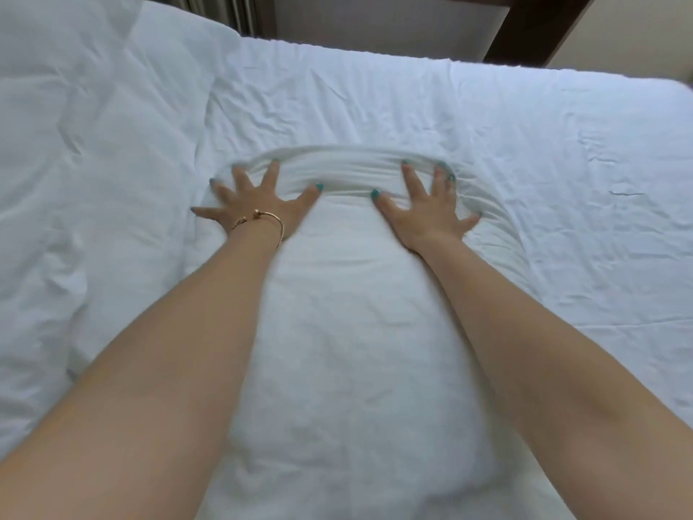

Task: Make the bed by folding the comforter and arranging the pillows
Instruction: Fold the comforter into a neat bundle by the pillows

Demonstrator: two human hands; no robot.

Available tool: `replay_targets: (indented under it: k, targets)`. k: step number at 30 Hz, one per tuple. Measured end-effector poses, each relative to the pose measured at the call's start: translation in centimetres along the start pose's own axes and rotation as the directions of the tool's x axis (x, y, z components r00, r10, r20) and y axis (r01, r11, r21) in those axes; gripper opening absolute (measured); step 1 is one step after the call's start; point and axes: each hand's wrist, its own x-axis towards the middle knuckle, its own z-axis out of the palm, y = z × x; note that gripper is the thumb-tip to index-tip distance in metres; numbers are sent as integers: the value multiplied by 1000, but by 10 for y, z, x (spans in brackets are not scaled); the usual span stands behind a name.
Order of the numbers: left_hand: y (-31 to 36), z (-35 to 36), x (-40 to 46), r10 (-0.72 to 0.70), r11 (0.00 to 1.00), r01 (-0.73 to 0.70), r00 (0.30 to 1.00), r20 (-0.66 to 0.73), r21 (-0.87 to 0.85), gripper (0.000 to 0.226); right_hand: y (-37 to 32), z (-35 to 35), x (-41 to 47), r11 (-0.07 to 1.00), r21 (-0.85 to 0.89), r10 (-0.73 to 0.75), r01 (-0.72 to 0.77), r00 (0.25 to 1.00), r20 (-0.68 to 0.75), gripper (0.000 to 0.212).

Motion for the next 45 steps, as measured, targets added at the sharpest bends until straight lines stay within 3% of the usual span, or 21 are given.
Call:
replay_targets:
  k: [3,6,11,13,15,18,22,26,28,32,36,38,42,45]
  targets:
    - [-3,18,5,-15,999,14,1000,-22,-40,106,3,15,3,982,71,186,-177,973,-138,91]
    - [-3,28,10,-20,998,16,997,-72,-55,103,6,24,10,973,102,217,-206,970,-111,89]
    - [0,40,13,-7,997,-5,987,-162,-71,102,24,23,27,950,268,139,-159,986,91,85]
    - [0,40,12,9,996,-21,991,-134,-87,101,36,10,24,911,401,43,-101,988,152,83]
    - [-4,29,3,30,994,-36,998,-57,-101,95,45,-3,8,877,480,-43,-19,992,119,76]
    - [-11,3,-28,8,1000,-8,1000,-19,-6,79,45,-17,-41,964,246,-98,105,994,-38,62]
    - [2,-4,-117,-49,987,62,995,-86,151,61,60,-12,-144,985,18,-173,174,984,-47,59]
    - [20,39,-243,124,981,-105,986,-108,163,64,104,-2,-235,967,-14,-254,253,966,-45,57]
    - [17,55,-295,128,978,-105,985,-120,181,65,126,-3,-258,962,-11,-273,273,962,7,58]
    - [5,72,-365,36,984,-15,992,-119,176,64,159,-9,-287,977,60,-210,205,974,87,64]
    - [-24,69,-409,-285,946,292,956,-62,140,66,192,-21,-294,983,180,-83,40,969,233,76]
    - [-32,62,-420,-393,914,391,920,-8,105,72,196,-28,-289,971,236,-92,27,960,265,80]
    - [-40,36,-391,-443,894,441,896,15,72,87,186,-41,-255,935,353,-62,-43,957,283,98]
    - [-63,10,-351,-505,858,508,861,57,-75,98,187,-47,-217,869,468,-10,-158,941,337,108]
